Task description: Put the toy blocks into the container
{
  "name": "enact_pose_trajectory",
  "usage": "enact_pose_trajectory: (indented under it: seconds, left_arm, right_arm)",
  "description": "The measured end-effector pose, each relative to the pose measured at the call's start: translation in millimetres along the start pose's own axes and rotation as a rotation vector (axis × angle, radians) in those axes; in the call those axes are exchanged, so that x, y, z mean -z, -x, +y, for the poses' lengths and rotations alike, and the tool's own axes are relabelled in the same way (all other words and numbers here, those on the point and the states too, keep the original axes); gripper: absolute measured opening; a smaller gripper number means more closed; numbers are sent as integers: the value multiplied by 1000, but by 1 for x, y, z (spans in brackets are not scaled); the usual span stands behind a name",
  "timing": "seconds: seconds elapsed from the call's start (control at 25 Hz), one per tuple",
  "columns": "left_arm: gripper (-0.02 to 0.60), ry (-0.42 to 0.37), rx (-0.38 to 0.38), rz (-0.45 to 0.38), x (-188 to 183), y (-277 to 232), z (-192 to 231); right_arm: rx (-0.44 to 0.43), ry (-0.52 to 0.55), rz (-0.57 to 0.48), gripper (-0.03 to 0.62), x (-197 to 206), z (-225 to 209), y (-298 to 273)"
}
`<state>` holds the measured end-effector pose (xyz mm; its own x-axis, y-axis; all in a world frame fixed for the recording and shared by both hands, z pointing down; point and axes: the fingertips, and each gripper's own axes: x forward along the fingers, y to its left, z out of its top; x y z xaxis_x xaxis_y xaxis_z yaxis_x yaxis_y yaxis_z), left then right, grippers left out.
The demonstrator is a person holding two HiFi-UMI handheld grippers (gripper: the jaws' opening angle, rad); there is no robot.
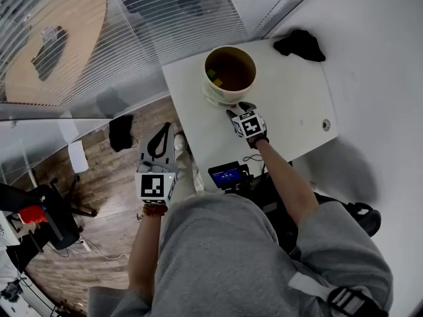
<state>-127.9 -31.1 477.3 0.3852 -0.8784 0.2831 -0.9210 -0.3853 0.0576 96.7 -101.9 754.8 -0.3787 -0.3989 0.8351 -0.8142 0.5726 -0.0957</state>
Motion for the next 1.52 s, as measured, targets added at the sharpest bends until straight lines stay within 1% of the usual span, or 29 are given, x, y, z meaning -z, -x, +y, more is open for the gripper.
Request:
enact_pose_trajectory:
  seconds: [0.08,0.16,0.28,0.36,0.52,0.56,0.64,0.76,0.92,1.08,1.2,1.32,1.36,1.4,1.44,1.48,1.52]
  left_arm:
    - [-3,-3,-2,4,0,-1,1]
    - [-3,-6,-3,7,0,-2,2]
    - [-2,-8,0,7,-1,-2,2]
    - [-3,-8,1,8,-2,-2,2]
    - [-3,-12,5,15,-1,-6,1]
    - [-3,-13,6,17,-1,-7,1]
    - [-3,-15,7,19,0,-9,0]
    - [-2,-20,9,21,2,-10,-5]
    - [-2,-25,11,24,6,-10,-10]
    - [-3,-23,14,26,-1,-16,-8]
    - [-3,-23,19,22,-5,-21,-9]
    - [-2,-19,26,24,-5,-24,-10]
    - [-3,-20,30,25,-5,-25,-12]
    - [-3,-21,35,24,-5,-25,-14]
    - [-3,-22,40,24,-6,-26,-16]
    - [-3,-22,43,26,-5,-26,-19]
    - [-3,-22,46,30,-4,-27,-21]
  right_arm:
    - [3,17,2,241,0,-1,-3]
    - [11,57,9,241,-1,-1,-5]
    - [19,115,12,218,-5,3,-4]
    - [24,128,15,204,-6,3,-4]
    - [27,160,20,198,-6,1,-7]
    - [26,173,21,191,-7,1,-8]
    - [25,194,22,140,-8,1,-8]
    - [14,222,20,132,-4,3,-7]
    - [-9,298,20,109,6,8,-3]
    - [-53,315,31,95,4,11,4]
    - [-92,346,44,92,9,13,13]
    - [-131,378,52,97,19,15,19]
    - [-141,377,50,120,21,16,20]
    - [-150,370,45,184,22,17,21]
    - [-155,362,37,234,21,17,20]
    - [-154,359,29,253,20,17,20]
    - [-151,361,23,253,17,16,19]
